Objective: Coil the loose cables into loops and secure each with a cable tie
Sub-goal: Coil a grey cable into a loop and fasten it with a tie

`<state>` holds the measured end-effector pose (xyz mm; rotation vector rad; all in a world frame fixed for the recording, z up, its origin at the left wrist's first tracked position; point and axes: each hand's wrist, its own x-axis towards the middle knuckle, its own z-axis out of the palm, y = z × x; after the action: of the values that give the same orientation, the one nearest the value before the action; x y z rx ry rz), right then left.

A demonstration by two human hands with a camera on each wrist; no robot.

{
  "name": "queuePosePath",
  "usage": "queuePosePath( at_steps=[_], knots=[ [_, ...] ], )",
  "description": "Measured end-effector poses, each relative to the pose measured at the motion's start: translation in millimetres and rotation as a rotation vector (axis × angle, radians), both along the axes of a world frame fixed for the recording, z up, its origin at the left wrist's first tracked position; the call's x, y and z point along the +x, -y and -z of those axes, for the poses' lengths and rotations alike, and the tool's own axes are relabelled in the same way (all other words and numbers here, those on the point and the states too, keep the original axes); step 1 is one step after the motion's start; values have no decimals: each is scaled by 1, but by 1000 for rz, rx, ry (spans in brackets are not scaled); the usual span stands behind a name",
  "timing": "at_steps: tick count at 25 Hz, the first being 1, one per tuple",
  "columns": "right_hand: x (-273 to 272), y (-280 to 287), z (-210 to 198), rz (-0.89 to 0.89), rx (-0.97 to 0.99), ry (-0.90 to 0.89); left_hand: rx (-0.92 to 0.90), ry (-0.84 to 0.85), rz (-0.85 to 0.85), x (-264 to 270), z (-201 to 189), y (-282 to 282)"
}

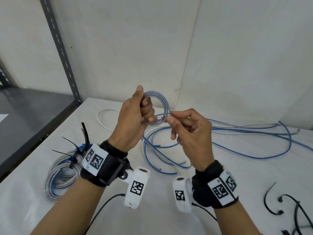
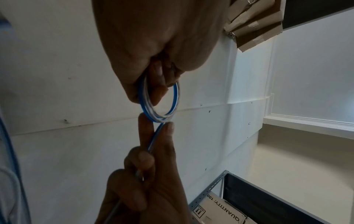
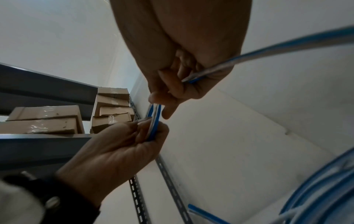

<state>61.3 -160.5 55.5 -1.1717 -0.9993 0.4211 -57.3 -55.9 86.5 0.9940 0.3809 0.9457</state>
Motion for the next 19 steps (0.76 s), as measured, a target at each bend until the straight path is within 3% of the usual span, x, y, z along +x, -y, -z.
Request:
queuePosePath(
  at_steps=[8, 11, 13, 16, 19],
  knots=[
    [-13, -1, 0, 89, 94, -86, -44, 58, 46, 3, 1, 7],
    [5, 4, -7, 88, 89, -20, 5, -111, 145, -2, -2, 0],
    [21, 12, -11, 6, 7, 122, 67, -255, 212, -6, -3, -2],
    [30, 21, -15, -73, -118, 315, 322, -499, 278, -8, 3, 2],
    [37, 26, -21, 7, -120, 359, 412, -469, 240, -7, 6, 5]
  ],
)
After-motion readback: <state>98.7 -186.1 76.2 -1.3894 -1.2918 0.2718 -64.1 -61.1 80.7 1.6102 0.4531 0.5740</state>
